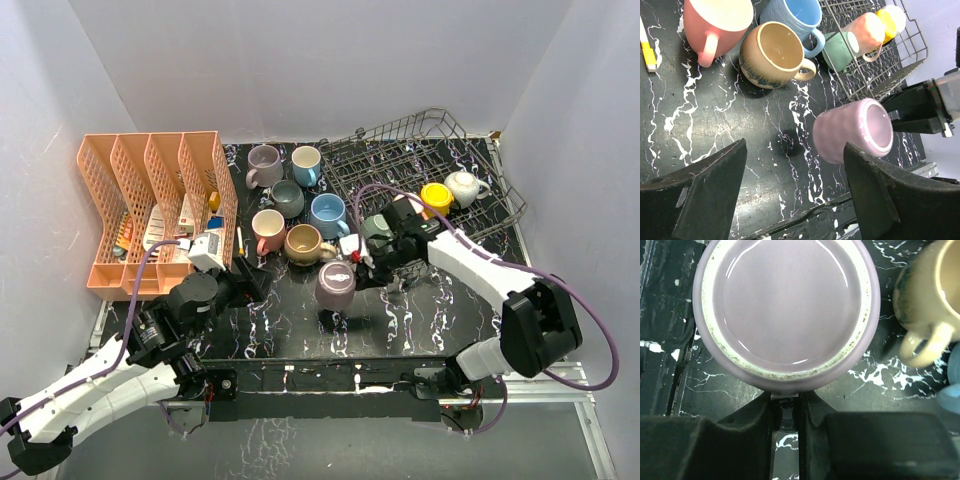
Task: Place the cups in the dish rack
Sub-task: Pick up the cup at the center of the board.
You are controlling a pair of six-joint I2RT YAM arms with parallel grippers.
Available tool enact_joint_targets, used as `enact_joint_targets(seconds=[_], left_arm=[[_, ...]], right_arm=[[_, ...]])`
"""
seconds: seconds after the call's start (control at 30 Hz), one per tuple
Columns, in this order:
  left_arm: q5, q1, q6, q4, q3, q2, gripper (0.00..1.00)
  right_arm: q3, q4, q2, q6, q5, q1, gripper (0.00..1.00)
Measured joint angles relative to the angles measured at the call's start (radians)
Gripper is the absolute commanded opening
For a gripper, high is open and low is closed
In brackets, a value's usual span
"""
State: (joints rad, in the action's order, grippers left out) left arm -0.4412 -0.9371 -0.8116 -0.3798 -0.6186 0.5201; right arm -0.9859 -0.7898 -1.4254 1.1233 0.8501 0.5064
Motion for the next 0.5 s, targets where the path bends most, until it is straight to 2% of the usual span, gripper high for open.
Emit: enact_joint_targets(seconds=[0.27,0.5], left_arm=[[-0.004,0.0,-0.001,0.021,0.006,0.0,0.75],[-0.002,0.0,0.0,0.033,0.011,0.002,0.75]], right_arm=[[-0.058,-0.077,0.055,-0.011,0.128,-0.206,0.08],[-0.182,-0.067,0.056,-0.1,0.18,-0.376,0.08]])
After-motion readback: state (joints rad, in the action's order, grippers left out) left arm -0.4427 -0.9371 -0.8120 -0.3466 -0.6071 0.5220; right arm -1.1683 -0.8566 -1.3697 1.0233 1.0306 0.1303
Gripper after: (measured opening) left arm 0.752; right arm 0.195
